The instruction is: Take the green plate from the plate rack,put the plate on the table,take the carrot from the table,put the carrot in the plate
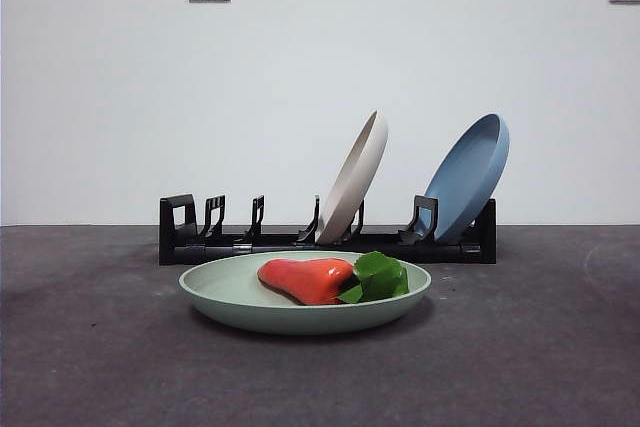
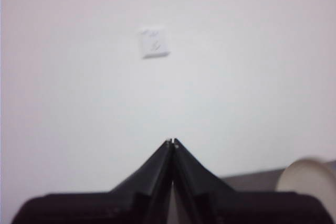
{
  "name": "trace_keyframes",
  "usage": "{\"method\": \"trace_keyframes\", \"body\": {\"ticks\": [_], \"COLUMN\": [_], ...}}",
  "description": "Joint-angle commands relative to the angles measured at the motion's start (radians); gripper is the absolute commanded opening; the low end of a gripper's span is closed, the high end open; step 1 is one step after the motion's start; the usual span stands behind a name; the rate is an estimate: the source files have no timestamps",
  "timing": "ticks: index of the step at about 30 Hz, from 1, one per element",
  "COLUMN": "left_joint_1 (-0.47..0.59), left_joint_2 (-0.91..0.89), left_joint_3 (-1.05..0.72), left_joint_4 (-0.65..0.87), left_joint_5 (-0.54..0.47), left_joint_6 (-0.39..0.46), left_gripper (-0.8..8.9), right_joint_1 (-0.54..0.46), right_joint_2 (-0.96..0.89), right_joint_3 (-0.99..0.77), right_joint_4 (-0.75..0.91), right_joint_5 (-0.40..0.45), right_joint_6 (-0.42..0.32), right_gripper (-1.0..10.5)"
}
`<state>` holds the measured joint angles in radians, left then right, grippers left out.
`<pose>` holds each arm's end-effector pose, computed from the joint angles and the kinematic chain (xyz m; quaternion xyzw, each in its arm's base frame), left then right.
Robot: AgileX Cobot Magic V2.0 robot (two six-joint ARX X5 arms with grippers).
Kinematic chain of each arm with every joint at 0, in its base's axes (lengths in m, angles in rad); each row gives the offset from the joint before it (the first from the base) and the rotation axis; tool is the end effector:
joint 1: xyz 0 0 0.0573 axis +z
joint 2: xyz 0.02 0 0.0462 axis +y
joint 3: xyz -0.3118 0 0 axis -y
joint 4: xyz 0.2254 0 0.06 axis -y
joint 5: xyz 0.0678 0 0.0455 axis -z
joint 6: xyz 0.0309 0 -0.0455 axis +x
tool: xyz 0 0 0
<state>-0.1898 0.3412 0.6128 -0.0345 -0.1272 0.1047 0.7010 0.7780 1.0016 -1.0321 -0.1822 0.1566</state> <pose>0.0232 -0.0005 0.3492 0.0333 -0.1183 -0.0249 0.9921 0.0516 0.0508 0.3598 -0.0356 0.4097 0.3620 0.8365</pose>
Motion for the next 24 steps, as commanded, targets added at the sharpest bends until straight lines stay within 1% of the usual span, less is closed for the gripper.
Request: {"method": "trace_keyframes", "body": {"ticks": [1, 7, 13, 18, 24], "left_joint_1": [0.046, 0.1, 0.103, 0.103, 0.103], "left_joint_2": [-0.074, -0.2, -0.266, -0.309, -0.34], "left_joint_3": [-0.154, -0.382, -0.525, -0.599, -0.609], "left_joint_4": [0.012, 0.011, 0.01, 0.004, -0.111], "left_joint_5": [0.004, 0.006, 0.006, 0.006, 0.006], "left_joint_6": [0.002, -0.052, -0.093, -0.136, -0.151], "left_gripper": [-0.03, -0.03, -0.03, -0.03, -0.03], "right_joint_1": [0.003, 0.003, 0.003, 0.003, 0.003], "right_joint_2": [-0.004, -0.006, -0.006, -0.006, -0.006], "right_joint_3": [-0.002, -0.002, -0.002, -0.002, -0.002], "right_joint_4": [0.002, 0.002, 0.002, 0.002, 0.002], "right_joint_5": [0.002, 0.002, 0.002, 0.002, 0.002], "right_joint_6": [-0.008, -0.008, -0.008, -0.008, -0.008], "right_gripper": [0.0, 0.0, 0.0, 0.0, 0.0]}}
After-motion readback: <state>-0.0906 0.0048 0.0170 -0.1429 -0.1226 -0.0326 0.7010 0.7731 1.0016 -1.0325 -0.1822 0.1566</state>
